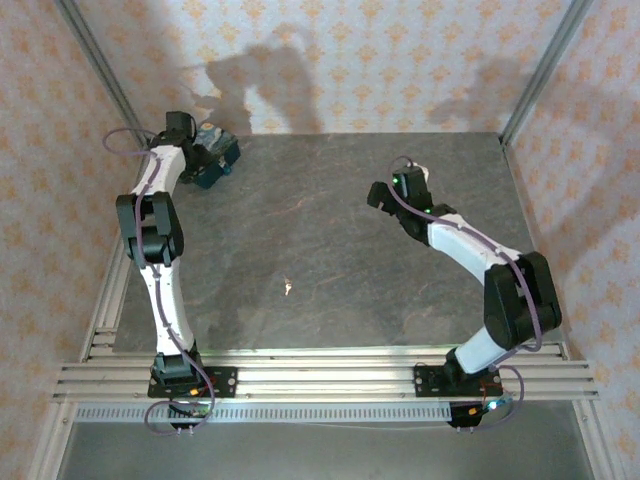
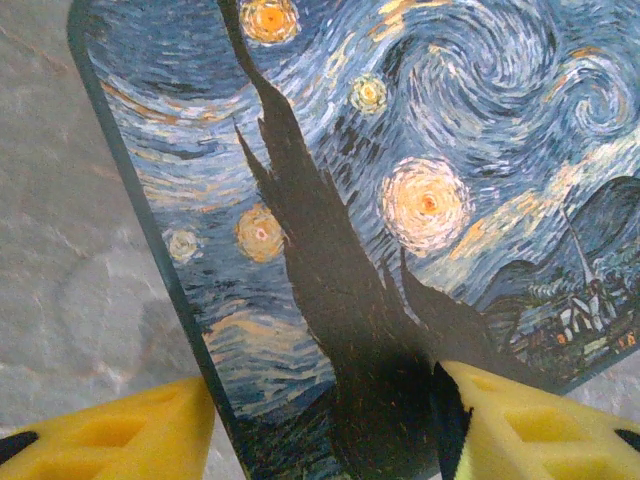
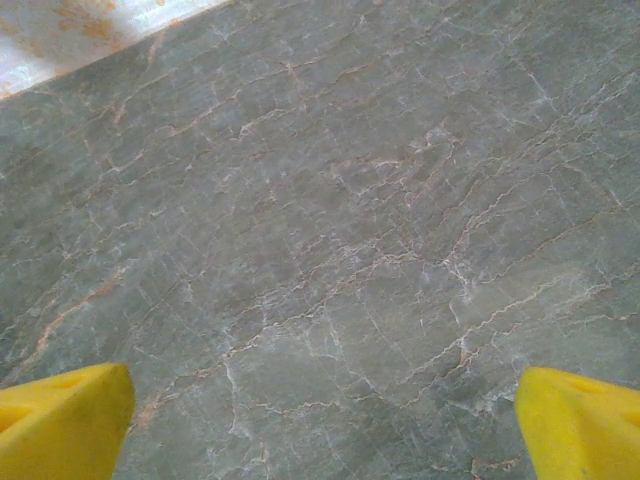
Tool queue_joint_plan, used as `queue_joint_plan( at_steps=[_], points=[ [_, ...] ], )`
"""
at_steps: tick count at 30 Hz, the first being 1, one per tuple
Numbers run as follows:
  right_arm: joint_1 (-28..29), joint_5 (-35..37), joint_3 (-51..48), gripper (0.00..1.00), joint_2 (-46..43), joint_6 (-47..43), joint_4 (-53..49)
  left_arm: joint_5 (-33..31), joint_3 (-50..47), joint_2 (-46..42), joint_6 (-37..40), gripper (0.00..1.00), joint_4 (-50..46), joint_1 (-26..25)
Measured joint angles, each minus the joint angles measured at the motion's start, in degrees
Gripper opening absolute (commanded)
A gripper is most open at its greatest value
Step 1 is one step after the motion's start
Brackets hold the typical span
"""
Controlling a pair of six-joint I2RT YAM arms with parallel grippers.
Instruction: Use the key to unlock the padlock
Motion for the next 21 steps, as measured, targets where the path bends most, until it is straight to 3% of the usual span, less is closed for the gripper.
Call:
queue_joint_plan(
  at_steps=[6,14,21],
  points=[
    [0.00,-0.07,-1.95,0.97,-4.04,0.04,-0.44,0.55,-11.15,-6.51,-0.15,0.51,5.22,-2.32],
    [0.04,-0.87,-2.56,0.97,-5.49,1.51,-3.10,1.09,-28.24,-17.22,1.38,0.51,11.93,-7.74],
    [2.67,-2.12,4.81,0.97,0.79,1.75,-8.11,1.90,-41.57,-27.04,5.09,0.52,15.85,-13.29]
  ],
)
